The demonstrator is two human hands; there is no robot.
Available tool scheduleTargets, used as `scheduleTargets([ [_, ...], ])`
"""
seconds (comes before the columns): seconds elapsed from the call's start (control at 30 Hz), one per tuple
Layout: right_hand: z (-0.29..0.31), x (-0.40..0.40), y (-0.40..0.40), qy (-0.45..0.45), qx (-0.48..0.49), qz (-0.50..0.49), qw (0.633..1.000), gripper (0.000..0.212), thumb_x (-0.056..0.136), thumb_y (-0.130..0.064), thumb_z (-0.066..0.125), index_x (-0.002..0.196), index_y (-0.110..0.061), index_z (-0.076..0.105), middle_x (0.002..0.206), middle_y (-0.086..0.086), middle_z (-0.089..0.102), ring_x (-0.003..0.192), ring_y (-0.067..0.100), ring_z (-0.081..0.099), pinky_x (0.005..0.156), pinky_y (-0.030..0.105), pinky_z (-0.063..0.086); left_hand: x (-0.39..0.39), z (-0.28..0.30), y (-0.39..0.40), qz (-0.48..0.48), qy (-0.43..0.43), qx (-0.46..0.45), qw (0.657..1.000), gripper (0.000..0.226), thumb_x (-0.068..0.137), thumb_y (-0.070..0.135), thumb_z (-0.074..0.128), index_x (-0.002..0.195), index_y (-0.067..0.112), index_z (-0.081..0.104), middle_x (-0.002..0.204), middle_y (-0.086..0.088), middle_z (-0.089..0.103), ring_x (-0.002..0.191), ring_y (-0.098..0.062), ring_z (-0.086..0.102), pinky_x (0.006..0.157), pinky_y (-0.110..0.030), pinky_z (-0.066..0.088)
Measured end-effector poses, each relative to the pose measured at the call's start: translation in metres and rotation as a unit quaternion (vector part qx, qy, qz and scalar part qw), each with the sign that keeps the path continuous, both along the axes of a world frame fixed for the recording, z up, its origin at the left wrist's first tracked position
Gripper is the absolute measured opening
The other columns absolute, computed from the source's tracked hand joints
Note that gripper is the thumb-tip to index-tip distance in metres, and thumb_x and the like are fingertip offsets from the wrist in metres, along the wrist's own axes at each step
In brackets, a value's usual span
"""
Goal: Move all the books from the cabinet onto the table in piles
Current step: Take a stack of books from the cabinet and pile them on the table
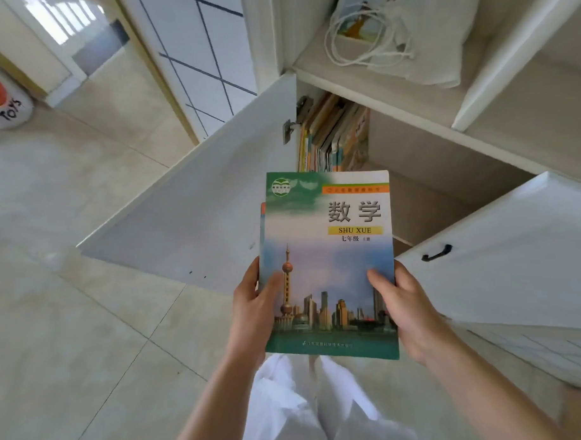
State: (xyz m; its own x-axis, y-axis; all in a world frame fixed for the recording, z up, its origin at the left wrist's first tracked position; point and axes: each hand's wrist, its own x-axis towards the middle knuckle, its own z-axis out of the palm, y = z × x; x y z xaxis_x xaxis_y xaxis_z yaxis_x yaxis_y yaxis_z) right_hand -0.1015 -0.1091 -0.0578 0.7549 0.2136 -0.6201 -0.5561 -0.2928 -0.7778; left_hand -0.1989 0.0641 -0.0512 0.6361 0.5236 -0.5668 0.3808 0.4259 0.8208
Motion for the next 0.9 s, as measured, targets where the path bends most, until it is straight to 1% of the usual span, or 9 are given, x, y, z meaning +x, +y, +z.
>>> scheduleTargets([
  [0.1,0.007,-0.005,-0.007,0.001,-0.017,0.049,0.999,0.007,0.098,-0.028,0.052,0.103,-0.028,0.057,0.108,-0.006,0.069,0.102,0.014,0.066,0.097,0.045,0.051,-0.018,0.009,-0.021,0.041,-0.010,-0.014,0.999,0.023,0.097,0.015,0.053,0.117,0.023,0.061,0.095,-0.005,0.075,0.077,-0.026,0.074,0.055,-0.033,0.058],
  [0.2,0.016,-0.005,-0.011,-0.008,-0.013,0.133,0.991,0.008,0.099,-0.026,0.052,0.105,-0.024,0.056,0.107,-0.001,0.069,0.097,0.015,0.067,0.085,0.038,0.054,-0.041,0.016,-0.047,0.128,-0.015,-0.009,0.992,0.021,0.097,0.017,0.054,0.114,0.027,0.060,0.090,-0.001,0.076,0.072,-0.020,0.074,0.052,-0.029,0.057],
  [0.23,0.017,-0.006,-0.011,-0.006,-0.017,0.153,0.988,0.008,0.099,-0.026,0.052,0.105,-0.022,0.055,0.106,0.001,0.069,0.096,0.016,0.067,0.084,0.039,0.055,-0.049,0.018,-0.054,0.150,-0.012,-0.002,0.989,0.022,0.096,0.018,0.055,0.115,0.027,0.060,0.090,-0.001,0.076,0.071,-0.019,0.074,0.052,-0.028,0.056],
  [0.33,0.023,-0.020,-0.002,-0.003,-0.017,0.236,0.972,0.008,0.098,-0.027,0.052,0.103,-0.021,0.056,0.106,0.004,0.069,0.096,0.019,0.067,0.090,0.047,0.054,-0.082,0.025,-0.071,0.229,-0.004,0.022,0.973,0.026,0.093,0.020,0.061,0.119,0.025,0.061,0.094,-0.001,0.075,0.075,-0.021,0.074,0.055,-0.029,0.058],
  [0.5,0.035,-0.057,0.021,-0.009,0.008,0.354,0.935,0.022,0.098,-0.022,0.053,0.119,-0.025,0.058,0.113,-0.002,0.071,0.103,0.020,0.068,0.094,0.046,0.054,-0.141,0.037,-0.093,0.352,-0.002,0.033,0.935,0.028,0.091,0.020,0.063,0.119,0.026,0.062,0.095,-0.002,0.076,0.077,-0.024,0.074,0.057,-0.033,0.059],
  [0.6,0.040,-0.088,0.040,0.003,0.024,0.432,0.902,0.014,0.098,-0.019,0.054,0.107,-0.026,0.061,0.107,-0.002,0.072,0.096,0.018,0.070,0.082,0.039,0.058,-0.182,0.041,-0.106,0.439,0.008,0.042,0.897,0.028,0.089,0.022,0.065,0.116,0.028,0.061,0.093,0.000,0.076,0.075,-0.021,0.074,0.055,-0.029,0.058],
  [0.7,0.048,-0.128,0.058,0.016,0.040,0.502,0.864,0.013,0.097,-0.017,0.055,0.106,-0.025,0.061,0.100,-0.004,0.074,0.086,0.015,0.073,0.069,0.029,0.057,-0.226,0.043,-0.122,0.515,0.007,0.050,0.856,0.028,0.087,0.026,0.066,0.115,0.027,0.061,0.092,0.004,0.076,0.077,-0.019,0.075,0.056,-0.029,0.059],
  [0.8,0.056,-0.175,0.068,0.026,0.044,0.573,0.818,0.013,0.097,-0.016,0.055,0.103,-0.025,0.062,0.093,-0.003,0.075,0.078,0.016,0.074,0.064,0.031,0.058,-0.272,0.043,-0.145,0.582,0.008,0.060,0.811,0.029,0.087,0.027,0.067,0.115,0.022,0.064,0.095,0.004,0.076,0.081,-0.020,0.074,0.060,-0.030,0.059],
  [0.9,0.062,-0.231,0.075,0.026,0.040,0.635,0.771,0.014,0.096,-0.015,0.056,0.106,-0.022,0.063,0.094,0.003,0.076,0.079,0.021,0.075,0.070,0.041,0.060,-0.321,0.041,-0.169,0.645,0.007,0.072,0.761,0.024,0.088,0.023,0.067,0.112,0.025,0.066,0.098,0.006,0.075,0.086,-0.021,0.074,0.068,-0.035,0.061],
])
